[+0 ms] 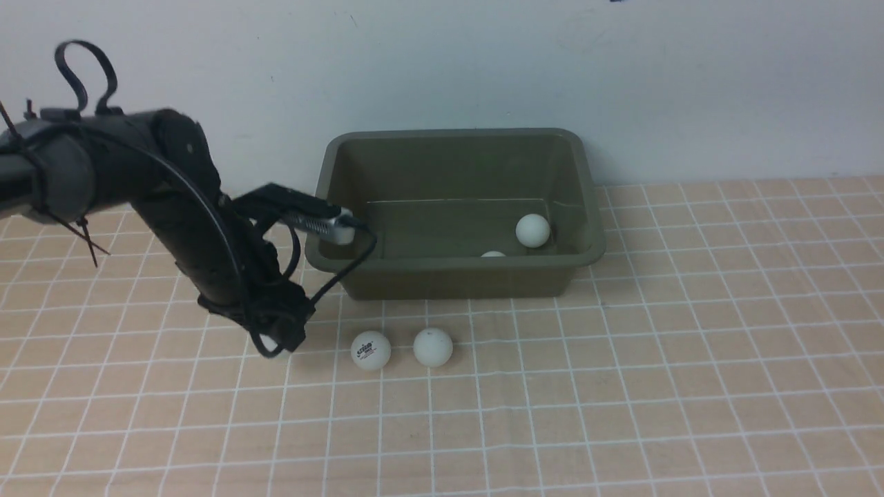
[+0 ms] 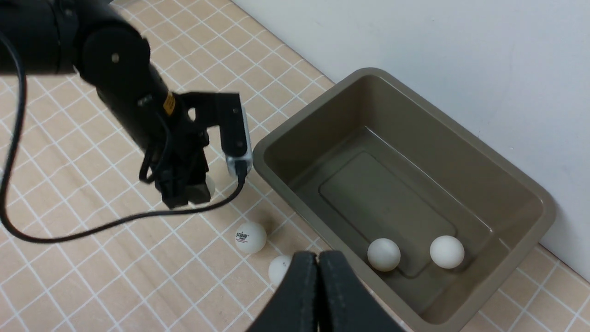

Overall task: Put the table tennis balls into the box on the light coffee tablecloth.
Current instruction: 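Reach for and grasp a ping pong ball on the table beside the basket, then drop the ball into the bin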

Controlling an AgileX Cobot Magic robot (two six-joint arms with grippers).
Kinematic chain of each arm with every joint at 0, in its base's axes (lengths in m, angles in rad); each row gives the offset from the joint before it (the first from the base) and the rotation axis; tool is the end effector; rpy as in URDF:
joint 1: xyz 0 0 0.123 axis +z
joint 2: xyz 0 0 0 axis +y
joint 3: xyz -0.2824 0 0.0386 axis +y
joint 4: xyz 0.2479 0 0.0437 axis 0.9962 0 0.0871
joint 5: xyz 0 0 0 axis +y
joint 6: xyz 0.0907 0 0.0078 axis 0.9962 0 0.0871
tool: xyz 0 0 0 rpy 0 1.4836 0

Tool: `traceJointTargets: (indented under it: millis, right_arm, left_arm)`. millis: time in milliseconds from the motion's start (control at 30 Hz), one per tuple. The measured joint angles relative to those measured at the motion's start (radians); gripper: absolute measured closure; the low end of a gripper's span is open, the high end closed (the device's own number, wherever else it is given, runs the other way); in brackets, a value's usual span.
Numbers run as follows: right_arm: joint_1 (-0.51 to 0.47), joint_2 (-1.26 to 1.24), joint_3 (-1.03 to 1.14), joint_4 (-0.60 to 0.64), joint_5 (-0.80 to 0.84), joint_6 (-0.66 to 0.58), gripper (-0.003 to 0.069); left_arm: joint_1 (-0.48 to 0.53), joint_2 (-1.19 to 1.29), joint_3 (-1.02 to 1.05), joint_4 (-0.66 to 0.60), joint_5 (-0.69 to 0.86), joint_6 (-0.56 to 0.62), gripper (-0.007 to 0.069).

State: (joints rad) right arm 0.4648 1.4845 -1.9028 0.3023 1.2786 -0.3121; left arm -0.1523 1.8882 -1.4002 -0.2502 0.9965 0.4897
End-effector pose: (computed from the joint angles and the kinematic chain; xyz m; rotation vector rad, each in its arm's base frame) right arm 0.2441 0.1514 0.4881 -0.9227 2.1462 0.4578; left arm 0.3735 -0.0765 0.2141 0.7565 2.8219 -0.2780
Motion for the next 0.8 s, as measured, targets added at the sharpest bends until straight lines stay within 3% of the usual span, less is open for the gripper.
traceJointTargets:
  millis: [267,467,600,700,800]
  right_arm:
    - [0.000,0.000,0.000,0.000,0.000,-0.001,0.0676]
    - [0.000,0.000,0.000,0.000,0.001,-0.007,0.0676]
    - [0.000,0.000,0.000,-0.001,0.001,-0.008,0.0676]
    - [0.000,0.000,0.000,-0.001,0.001,-0.008,0.0676]
    - [0.000,0.000,0.000,-0.001,0.001,-0.008,0.0676]
  left_arm:
    - [-0.001,-0.013,-0.244,-0.192,0.098,0.050,0.0321]
    - [-0.002,0.062,-0.344,-0.218,0.084,0.076,0.0321]
    - [-0.002,0.144,-0.396,-0.224,0.084,0.155,0.0319]
    - [-0.002,0.188,-0.432,-0.264,0.084,0.183,0.0250]
    - [-0.003,0.196,-0.470,-0.280,0.110,0.140,0.0166]
